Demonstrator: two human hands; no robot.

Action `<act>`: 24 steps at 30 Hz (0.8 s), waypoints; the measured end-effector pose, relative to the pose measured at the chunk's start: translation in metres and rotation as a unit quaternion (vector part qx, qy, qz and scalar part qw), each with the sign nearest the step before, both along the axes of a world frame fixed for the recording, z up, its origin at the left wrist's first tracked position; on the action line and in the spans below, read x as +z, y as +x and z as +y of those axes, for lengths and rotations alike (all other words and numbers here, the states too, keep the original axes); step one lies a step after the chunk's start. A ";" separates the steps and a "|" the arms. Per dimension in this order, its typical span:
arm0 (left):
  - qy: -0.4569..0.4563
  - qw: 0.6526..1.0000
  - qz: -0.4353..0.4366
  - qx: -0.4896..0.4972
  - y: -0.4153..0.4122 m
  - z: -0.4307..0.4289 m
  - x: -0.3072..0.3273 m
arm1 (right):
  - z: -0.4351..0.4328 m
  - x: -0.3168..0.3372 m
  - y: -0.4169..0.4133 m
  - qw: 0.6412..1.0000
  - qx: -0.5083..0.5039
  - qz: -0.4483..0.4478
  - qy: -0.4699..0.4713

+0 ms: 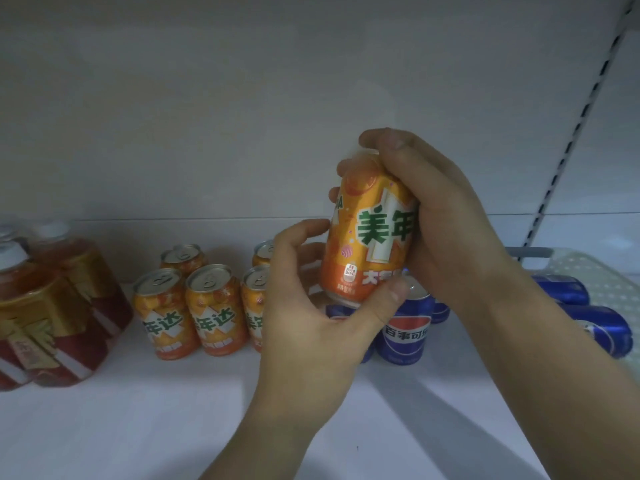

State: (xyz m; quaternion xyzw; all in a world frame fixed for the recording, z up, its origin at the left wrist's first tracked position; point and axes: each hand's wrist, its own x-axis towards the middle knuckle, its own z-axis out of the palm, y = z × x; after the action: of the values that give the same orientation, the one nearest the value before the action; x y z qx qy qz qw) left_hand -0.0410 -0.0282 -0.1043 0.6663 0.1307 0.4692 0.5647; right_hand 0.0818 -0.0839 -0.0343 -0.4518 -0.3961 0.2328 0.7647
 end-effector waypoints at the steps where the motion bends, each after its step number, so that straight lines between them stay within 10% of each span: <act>1: -0.011 1.000 -0.007 -0.002 0.000 0.001 0.000 | 0.001 -0.001 0.000 1.000 0.000 -0.004 -0.005; 24: -0.054 0.994 -0.052 -0.081 -0.004 0.003 -0.001 | 0.002 -0.001 -0.001 0.997 0.077 0.007 0.016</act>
State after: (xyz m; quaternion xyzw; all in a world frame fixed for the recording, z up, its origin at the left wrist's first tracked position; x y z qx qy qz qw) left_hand -0.0455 -0.0250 -0.1052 0.6180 0.0716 0.4485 0.6417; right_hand 0.0810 -0.0815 -0.0358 -0.4061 -0.4282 0.2880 0.7541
